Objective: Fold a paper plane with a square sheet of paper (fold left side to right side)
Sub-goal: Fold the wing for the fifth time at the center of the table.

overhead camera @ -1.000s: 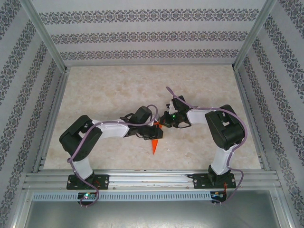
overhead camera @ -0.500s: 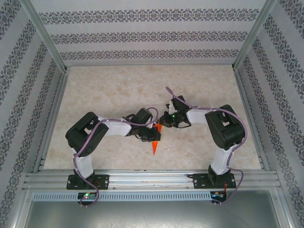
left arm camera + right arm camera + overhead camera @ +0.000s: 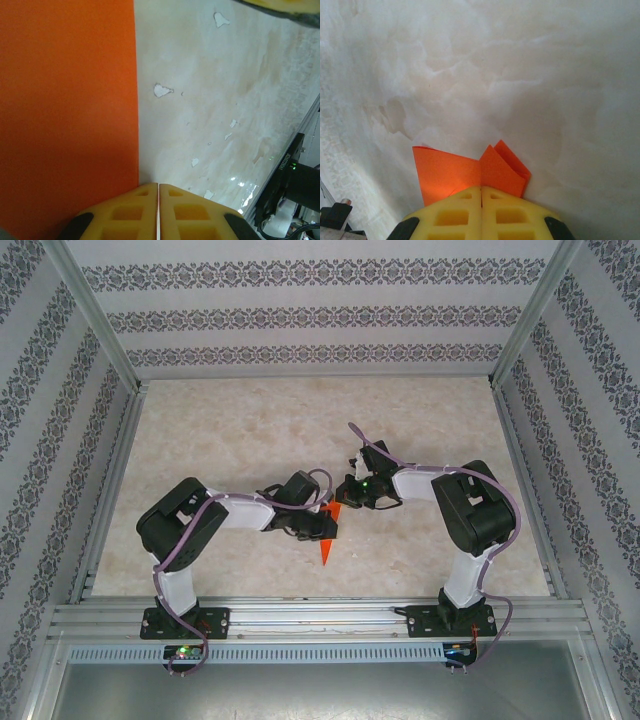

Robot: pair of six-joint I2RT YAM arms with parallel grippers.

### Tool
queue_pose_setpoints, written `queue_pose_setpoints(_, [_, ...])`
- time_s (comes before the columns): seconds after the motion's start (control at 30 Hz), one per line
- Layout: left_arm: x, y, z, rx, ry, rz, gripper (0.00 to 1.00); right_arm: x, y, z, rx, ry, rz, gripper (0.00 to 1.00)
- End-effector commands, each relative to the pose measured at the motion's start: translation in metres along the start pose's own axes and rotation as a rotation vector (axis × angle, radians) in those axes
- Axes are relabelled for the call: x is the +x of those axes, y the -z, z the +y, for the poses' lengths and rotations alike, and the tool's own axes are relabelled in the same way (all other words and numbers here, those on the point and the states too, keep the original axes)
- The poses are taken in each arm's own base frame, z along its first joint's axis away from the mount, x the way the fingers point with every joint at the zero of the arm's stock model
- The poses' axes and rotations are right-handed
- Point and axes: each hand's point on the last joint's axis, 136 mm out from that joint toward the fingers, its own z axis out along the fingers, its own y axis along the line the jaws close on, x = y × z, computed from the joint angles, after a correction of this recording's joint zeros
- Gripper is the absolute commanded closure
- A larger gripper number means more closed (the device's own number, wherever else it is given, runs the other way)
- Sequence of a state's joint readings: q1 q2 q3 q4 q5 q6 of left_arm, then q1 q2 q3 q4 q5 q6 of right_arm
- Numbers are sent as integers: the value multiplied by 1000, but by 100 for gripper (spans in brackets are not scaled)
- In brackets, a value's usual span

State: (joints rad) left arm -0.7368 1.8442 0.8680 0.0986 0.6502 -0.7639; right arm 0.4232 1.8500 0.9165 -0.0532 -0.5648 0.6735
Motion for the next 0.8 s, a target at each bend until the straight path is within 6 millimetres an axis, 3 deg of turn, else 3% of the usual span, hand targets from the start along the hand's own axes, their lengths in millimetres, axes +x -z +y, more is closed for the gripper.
queue_pose_setpoints(0.0, [39,-7,14,-54,47,92,90,25,-9,-55,205,-73,64,100])
queue_pose_setpoints(0.77, [94,-16,4,-50,86,123,90,26,-9,-61,217,-86,68,100])
